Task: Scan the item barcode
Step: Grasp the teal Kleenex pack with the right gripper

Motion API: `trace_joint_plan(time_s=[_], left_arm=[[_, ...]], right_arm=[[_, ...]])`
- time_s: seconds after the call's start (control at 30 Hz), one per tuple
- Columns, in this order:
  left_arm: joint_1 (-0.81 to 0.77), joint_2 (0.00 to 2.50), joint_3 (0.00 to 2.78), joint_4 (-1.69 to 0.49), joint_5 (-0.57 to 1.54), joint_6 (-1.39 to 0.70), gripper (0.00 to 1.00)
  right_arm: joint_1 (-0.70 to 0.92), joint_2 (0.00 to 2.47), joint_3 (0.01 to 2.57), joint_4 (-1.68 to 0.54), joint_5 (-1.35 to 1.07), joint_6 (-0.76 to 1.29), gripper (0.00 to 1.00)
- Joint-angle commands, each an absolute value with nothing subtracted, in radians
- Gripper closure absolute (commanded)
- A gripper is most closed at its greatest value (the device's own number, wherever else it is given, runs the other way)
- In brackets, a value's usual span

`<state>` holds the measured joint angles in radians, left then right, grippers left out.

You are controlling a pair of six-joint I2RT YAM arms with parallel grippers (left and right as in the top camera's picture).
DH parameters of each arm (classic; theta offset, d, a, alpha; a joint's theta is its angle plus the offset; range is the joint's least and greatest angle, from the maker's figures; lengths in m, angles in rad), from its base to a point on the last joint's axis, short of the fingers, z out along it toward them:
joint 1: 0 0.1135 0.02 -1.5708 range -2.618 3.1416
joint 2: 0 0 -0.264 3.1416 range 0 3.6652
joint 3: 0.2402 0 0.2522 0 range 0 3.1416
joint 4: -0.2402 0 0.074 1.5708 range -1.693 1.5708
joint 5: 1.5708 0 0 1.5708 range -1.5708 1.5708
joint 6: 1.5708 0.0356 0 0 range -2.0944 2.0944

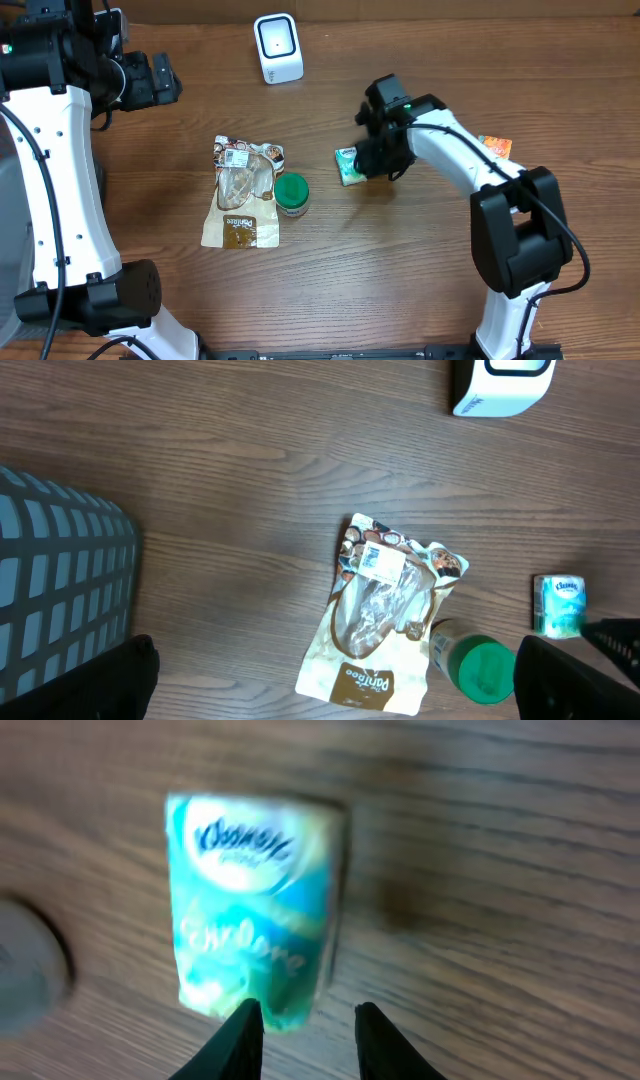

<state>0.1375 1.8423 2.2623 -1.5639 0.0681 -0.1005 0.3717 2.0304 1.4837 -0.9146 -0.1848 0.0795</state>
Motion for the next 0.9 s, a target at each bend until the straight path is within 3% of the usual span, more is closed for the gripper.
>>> trace_joint_plan(time_s=[0.0,0.73,0.8,0.87], left_arm=[[0.137,1.848,2.260,-1.563,0.071,-0.089,0.00],[0.137,1.848,2.260,-1.563,0.071,-0.089,0.00],[0.137,1.848,2.260,-1.563,0.071,-0.089,0.01],[0.137,1.848,2.260,-1.563,0.071,-0.089,0.00]], right_arm=[[0.341,2.026,1.483,-0.904,-0.265,0.286,0.71],[0.342,2.088,1.348,-0.741,-0.389,0.554,0.67],[0.340,2.104,1.348,-0.727,-0.413,0.554,0.70],[0.338,2.106,1.348,-0.726,-0.413,0.554,0.80]])
